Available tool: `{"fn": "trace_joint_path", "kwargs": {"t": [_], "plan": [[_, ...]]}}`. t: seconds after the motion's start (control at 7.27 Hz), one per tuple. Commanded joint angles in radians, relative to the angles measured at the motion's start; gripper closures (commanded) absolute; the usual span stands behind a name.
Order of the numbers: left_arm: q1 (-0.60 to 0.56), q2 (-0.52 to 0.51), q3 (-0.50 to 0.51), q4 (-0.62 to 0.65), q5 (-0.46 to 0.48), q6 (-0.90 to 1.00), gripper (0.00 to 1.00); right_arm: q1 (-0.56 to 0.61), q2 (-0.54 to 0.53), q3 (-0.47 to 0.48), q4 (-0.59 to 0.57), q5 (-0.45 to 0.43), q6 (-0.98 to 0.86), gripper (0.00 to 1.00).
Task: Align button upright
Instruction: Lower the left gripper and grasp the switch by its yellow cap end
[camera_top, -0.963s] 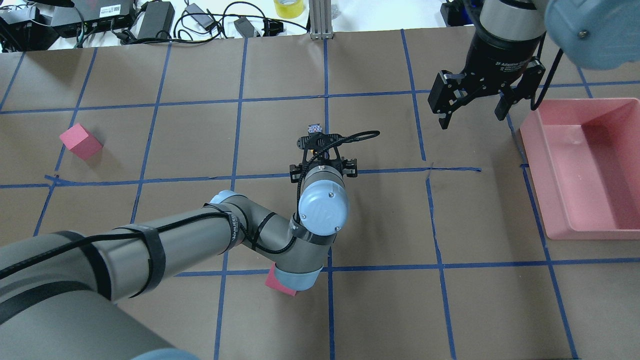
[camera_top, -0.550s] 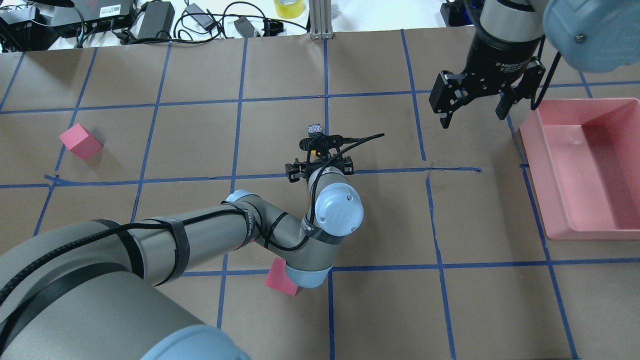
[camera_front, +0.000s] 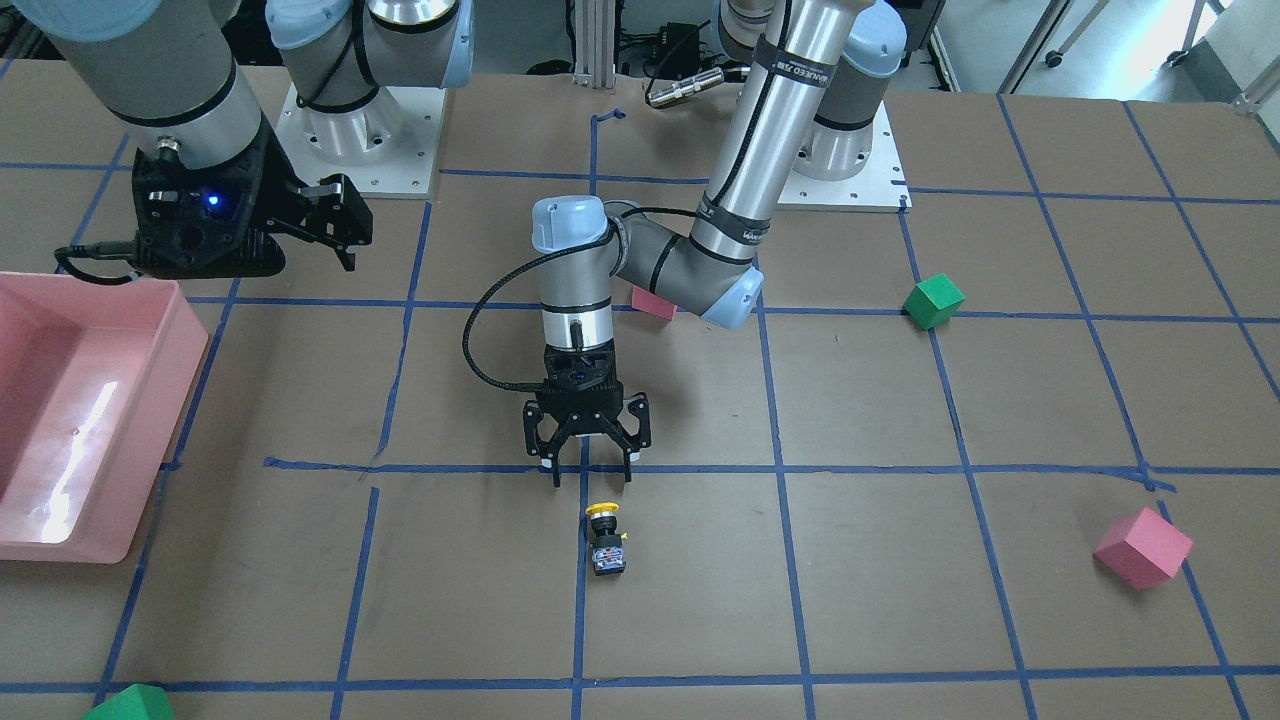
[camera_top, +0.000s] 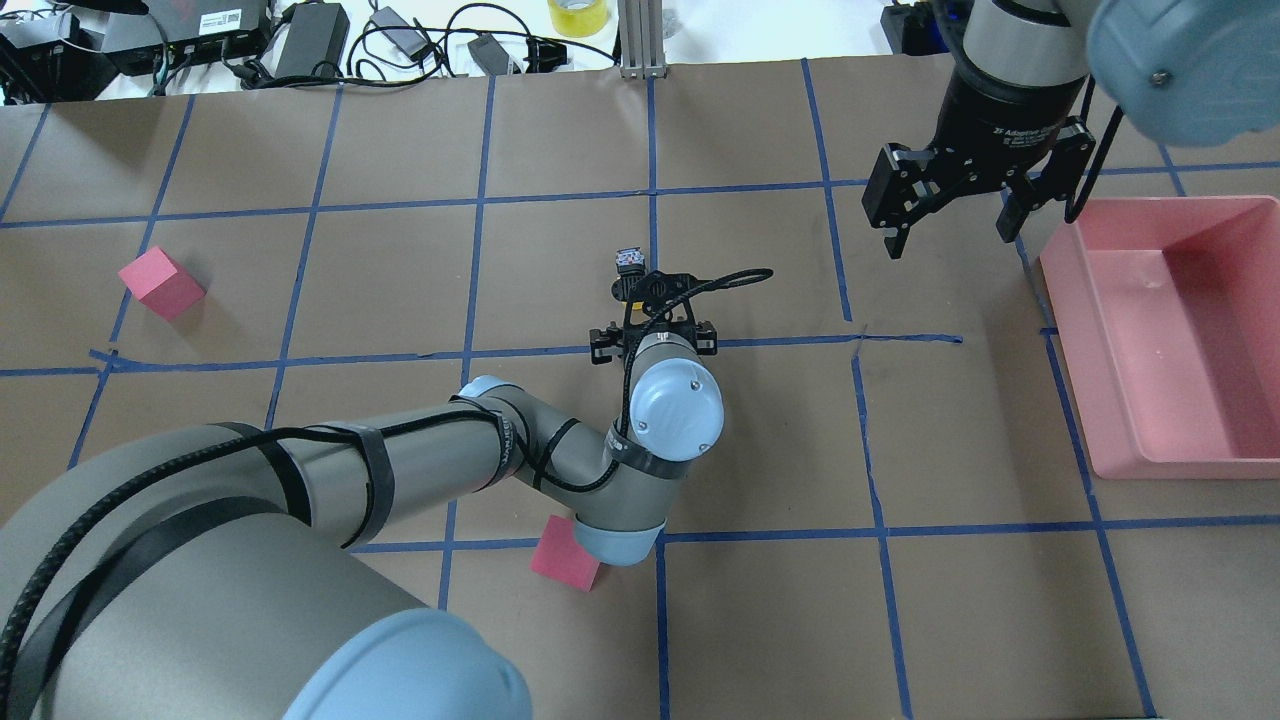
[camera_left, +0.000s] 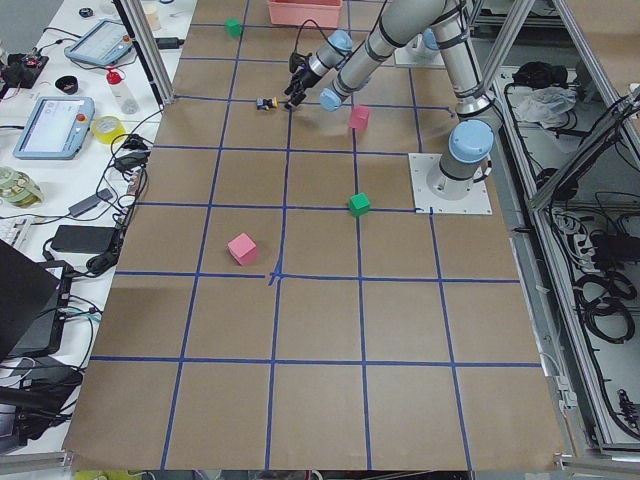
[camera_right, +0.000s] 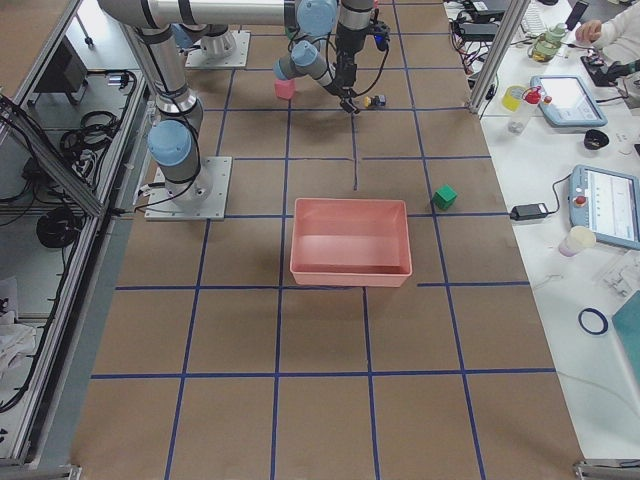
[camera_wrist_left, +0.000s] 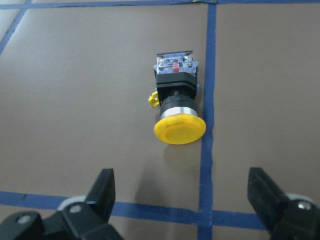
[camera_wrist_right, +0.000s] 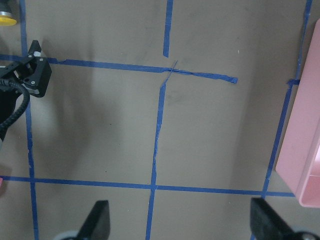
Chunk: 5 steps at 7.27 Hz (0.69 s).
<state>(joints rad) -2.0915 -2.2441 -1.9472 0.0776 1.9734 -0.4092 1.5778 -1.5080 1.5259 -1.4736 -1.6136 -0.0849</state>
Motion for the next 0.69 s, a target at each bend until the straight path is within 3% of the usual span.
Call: {"fn": "trace_joint_path", "kwargs": {"t": [0.0,0.55], "plan": [[0.054,-0.003,0.005,0.002,-0.051,0.05,0.12,0.001,0.0,0.0,-0.001,0.008,-0.002,0.0],[0.061,-0.015,0.024,0.008,-0.07,0.052,0.23,0.001,0.002,0.0,-0.001,0.009,0.001,0.0]]}}
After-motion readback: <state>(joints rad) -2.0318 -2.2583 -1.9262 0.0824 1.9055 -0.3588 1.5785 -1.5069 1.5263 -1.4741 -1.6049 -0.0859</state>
